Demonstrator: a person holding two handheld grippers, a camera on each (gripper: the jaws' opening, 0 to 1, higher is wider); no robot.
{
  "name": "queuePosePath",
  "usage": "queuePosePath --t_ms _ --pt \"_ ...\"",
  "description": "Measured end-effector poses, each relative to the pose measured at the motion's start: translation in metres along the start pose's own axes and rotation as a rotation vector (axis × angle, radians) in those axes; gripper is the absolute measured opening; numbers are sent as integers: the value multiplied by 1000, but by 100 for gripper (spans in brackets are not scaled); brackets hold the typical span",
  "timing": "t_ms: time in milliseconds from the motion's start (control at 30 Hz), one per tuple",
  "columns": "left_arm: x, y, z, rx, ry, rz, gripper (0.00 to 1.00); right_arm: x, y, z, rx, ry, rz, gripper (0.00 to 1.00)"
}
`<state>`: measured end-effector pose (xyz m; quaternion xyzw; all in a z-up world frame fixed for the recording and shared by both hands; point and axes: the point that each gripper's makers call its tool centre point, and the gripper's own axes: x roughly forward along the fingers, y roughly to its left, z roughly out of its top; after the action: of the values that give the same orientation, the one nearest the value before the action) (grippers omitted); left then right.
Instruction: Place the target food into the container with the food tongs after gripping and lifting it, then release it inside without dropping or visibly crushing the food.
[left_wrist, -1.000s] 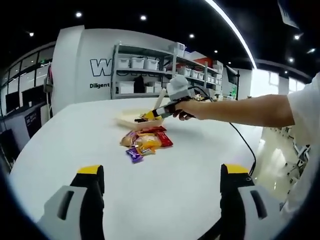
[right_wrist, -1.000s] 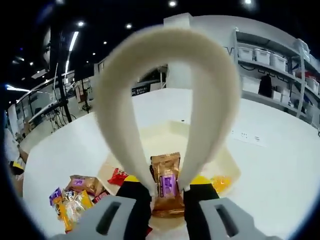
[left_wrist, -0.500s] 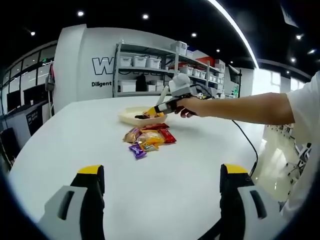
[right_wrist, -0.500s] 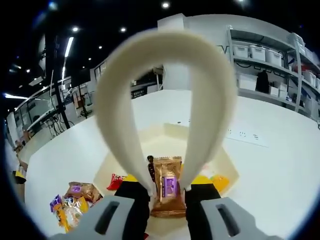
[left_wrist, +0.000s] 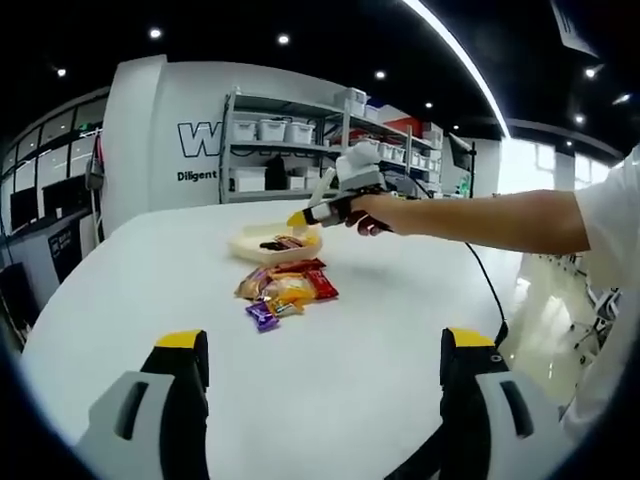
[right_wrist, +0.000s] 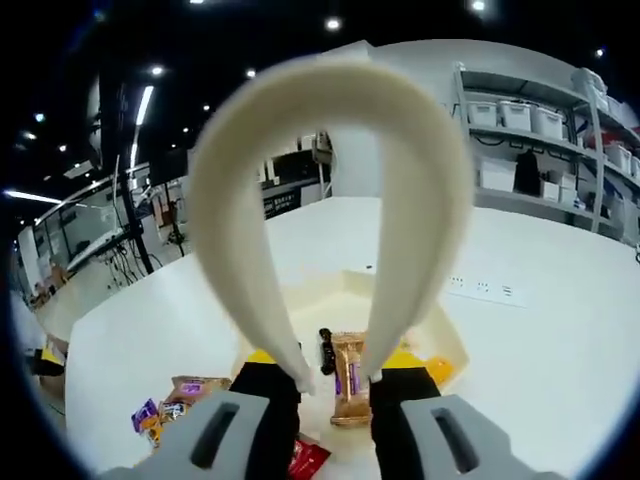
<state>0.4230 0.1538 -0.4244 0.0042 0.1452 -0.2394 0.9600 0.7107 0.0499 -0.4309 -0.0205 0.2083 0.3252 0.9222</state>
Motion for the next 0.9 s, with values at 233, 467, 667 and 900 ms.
queuePosePath --t_ms 233,467,667,900 --pt "-6 -11 8 14 -15 -3 94 -20 21 -2 -14 4 34 20" --pt "-9 -26 11 15 -23 -16 94 -34 49 -23 -102 41 68 20" --pt "-12 -42 15 41 -24 -20 94 -43 56 -27 -95 50 91 20" --pt "-14 -56 14 54 -20 -26 94 -54 76 -55 -134 73 91 20"
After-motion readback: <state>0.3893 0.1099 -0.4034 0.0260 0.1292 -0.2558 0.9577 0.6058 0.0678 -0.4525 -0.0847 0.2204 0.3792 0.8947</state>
